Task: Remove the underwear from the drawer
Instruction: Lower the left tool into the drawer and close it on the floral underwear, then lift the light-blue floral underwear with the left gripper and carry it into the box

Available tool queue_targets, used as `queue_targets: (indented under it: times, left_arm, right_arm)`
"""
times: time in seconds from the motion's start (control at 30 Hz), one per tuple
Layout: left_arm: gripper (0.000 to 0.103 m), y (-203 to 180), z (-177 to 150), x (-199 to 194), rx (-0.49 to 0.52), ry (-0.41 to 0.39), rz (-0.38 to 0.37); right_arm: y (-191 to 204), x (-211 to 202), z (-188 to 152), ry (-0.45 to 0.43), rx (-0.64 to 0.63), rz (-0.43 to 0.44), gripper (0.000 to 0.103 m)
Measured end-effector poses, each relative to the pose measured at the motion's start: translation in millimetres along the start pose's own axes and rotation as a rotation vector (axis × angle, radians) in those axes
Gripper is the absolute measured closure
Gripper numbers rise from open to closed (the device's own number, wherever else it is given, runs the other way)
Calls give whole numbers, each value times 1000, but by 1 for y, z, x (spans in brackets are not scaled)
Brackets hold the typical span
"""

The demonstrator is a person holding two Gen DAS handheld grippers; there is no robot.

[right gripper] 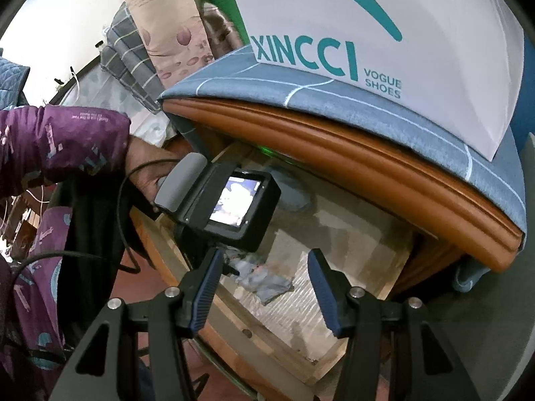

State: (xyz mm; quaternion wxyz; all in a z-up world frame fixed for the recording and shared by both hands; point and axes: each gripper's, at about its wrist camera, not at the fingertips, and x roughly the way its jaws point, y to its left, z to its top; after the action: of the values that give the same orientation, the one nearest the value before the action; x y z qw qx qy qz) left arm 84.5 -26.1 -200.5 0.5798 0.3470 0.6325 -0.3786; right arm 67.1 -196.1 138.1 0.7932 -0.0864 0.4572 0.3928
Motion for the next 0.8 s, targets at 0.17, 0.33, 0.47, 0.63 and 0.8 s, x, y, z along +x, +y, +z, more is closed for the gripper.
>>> queue_targets:
  times: [0.17,0.33,0.47,0.63,0.8]
  left_arm:
    - [85,-29,-2,-13,11,-14,5]
    - [88,-23,-9,-28,-57,-79,72]
    - [88,-20,-21,-55,-101,-141,86]
    - [88,-29,-48,-106,-142,-264,108]
    - [88,-32,-61,-162,-239,-411,109]
  right_arm:
    - [3,35,-6,33,-8,-22,49]
    - [3,49,-12,42,-9,-43,48]
    - [1,61,-19,65,-3,-67,45]
    - [4,75,-23,93,-23,-96,44]
    - [15,87,-26,130,-81,-129,44]
